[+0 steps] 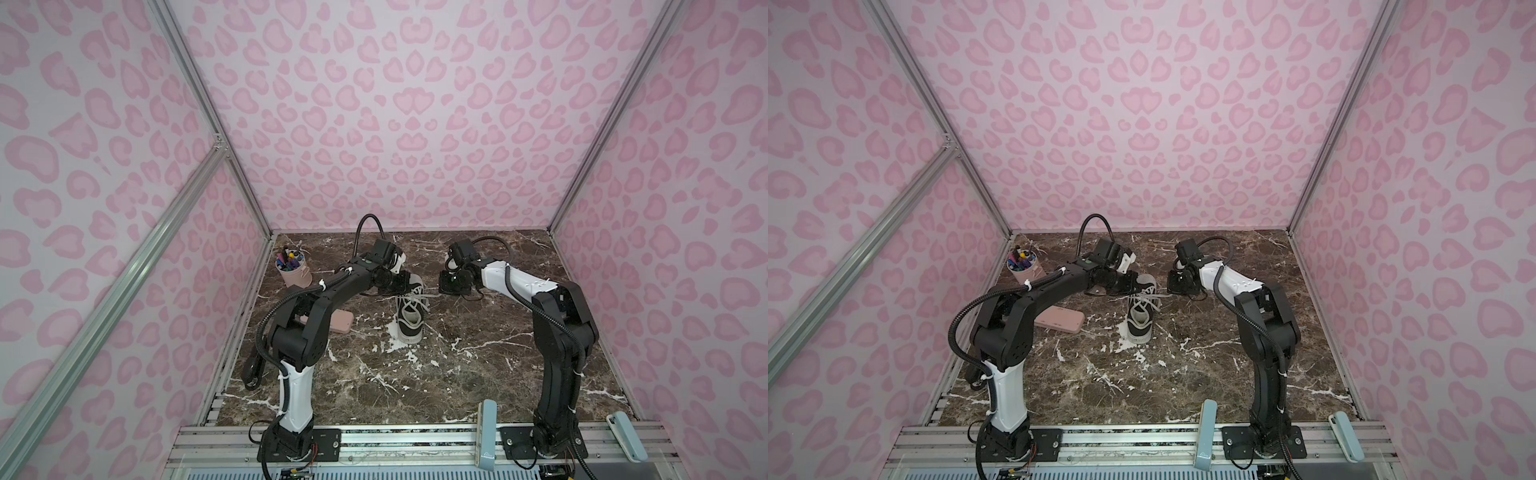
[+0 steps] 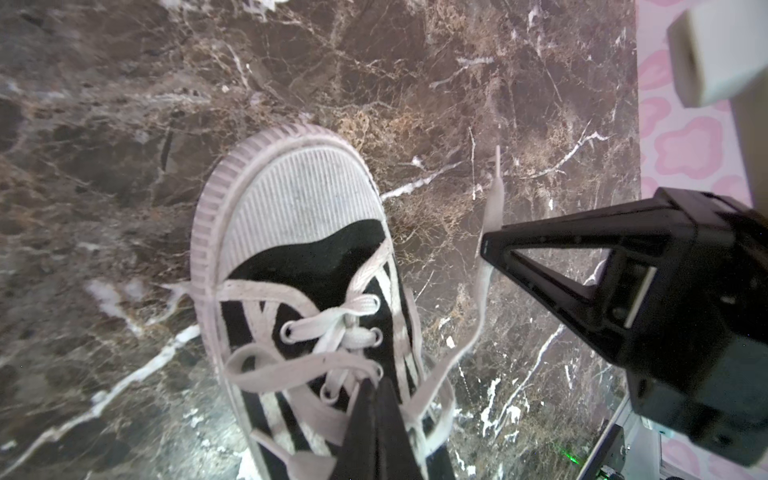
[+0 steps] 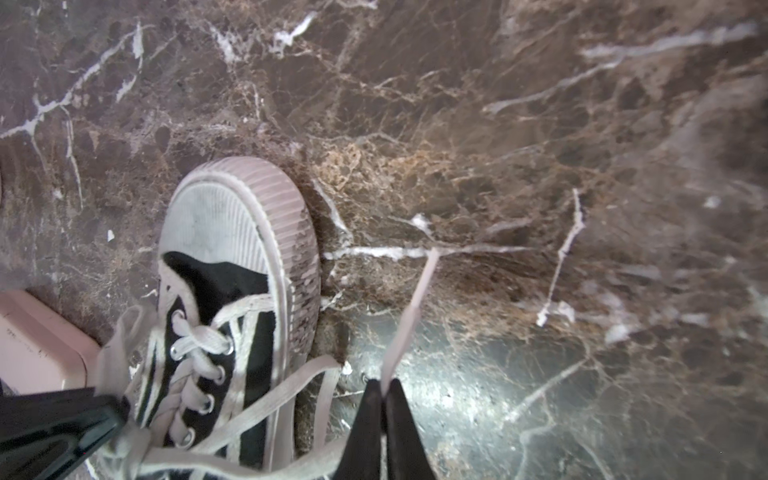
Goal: Tie the shoes
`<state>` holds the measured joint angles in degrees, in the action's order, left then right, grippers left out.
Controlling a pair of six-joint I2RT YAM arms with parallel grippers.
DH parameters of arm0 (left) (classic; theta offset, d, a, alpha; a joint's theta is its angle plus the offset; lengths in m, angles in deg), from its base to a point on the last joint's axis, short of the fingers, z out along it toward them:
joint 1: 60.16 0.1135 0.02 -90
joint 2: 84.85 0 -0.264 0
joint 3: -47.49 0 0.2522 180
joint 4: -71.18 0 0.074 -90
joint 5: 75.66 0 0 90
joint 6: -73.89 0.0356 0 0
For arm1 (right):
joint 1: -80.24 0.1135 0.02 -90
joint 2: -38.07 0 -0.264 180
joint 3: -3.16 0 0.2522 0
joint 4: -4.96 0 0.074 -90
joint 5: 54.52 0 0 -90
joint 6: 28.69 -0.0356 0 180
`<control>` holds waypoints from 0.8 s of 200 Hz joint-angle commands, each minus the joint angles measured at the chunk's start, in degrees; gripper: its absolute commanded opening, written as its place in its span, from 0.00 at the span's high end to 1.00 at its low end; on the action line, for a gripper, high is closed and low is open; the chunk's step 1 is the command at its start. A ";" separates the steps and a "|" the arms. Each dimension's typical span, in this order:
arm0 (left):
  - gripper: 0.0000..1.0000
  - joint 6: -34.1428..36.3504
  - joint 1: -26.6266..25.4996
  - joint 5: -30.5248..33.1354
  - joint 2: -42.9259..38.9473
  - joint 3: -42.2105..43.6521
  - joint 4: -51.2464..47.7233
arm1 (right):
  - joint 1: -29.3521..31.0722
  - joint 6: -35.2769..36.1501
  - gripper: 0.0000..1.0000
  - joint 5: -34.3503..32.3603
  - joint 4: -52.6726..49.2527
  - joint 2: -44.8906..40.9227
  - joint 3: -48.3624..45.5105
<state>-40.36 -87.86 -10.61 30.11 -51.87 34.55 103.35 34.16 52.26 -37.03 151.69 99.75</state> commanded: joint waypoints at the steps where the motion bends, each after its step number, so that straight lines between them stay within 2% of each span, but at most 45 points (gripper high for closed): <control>1: 0.96 -0.89 0.11 -1.90 -0.52 0.44 2.13 | -0.06 2.52 0.86 1.75 0.87 -1.04 -0.66; 46: 0.96 -1.15 0.32 -2.37 -0.70 0.30 2.39 | -0.56 4.73 0.76 1.34 2.23 -5.60 -4.87; 97: 0.96 -1.33 0.52 -2.73 -0.79 0.58 2.63 | 1.05 9.30 0.76 5.55 6.29 -9.71 -9.43; 118: 0.96 -1.33 0.63 -2.63 -0.93 0.79 2.63 | 3.94 12.17 0.76 8.36 6.97 -8.80 -8.95; 160: 0.96 -1.34 0.75 -2.52 -1.31 1.37 2.63 | 6.85 13.59 0.74 9.54 6.52 -4.77 -5.41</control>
<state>-41.63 -87.20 -12.66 29.91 -51.02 35.29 109.40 45.67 60.50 -31.39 145.13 92.86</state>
